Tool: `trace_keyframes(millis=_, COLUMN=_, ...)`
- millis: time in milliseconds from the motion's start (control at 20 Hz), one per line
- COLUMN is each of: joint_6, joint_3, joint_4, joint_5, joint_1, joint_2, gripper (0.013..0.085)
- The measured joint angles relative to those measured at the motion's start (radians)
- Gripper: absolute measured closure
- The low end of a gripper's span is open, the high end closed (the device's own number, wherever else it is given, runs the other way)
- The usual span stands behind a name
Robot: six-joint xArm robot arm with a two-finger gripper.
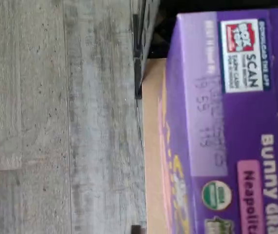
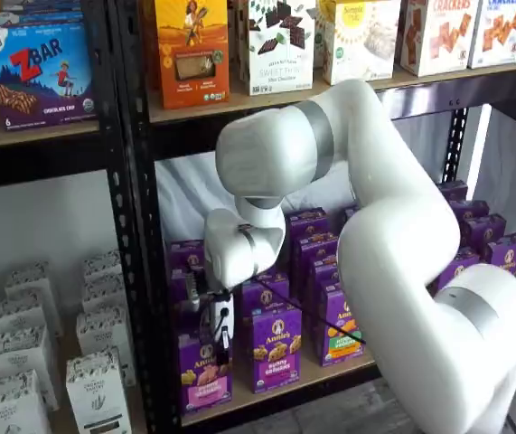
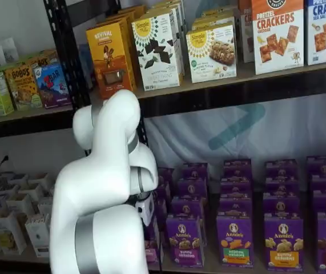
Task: Pick up the purple box with a pink patch in the middle, on the bottom shelf, the first box from the left
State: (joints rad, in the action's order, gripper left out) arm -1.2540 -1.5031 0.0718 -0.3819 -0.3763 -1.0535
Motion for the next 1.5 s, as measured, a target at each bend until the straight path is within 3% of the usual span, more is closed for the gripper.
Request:
trace_keyframes(millis=100, joint_6=-0.002, joint_3=0.002, joint_4=0.003, joint_5=-0.001, joint_1=0.0, joint_2=0.001, gripper=0.041)
trace_keyframes(millis=150, joint_6=-0.003, joint_3=0.002, joint_4=0.003, joint_5=-0.001, joint_1=0.0, joint_2=0.002, gripper=0.045)
trace_keyframes(millis=900, joint_6=-0.004, joint_3=0.01, joint_4=0.003, joint_5=-0.014, joint_1=0.001, joint_2=0.009, gripper=0.045)
trace_keyframes(millis=1500, joint_6=0.02, joint_3=0.026, joint_4=-0.022, joint_5=0.043, joint_1=-0.001, joint_2=0.004, gripper=0.045)
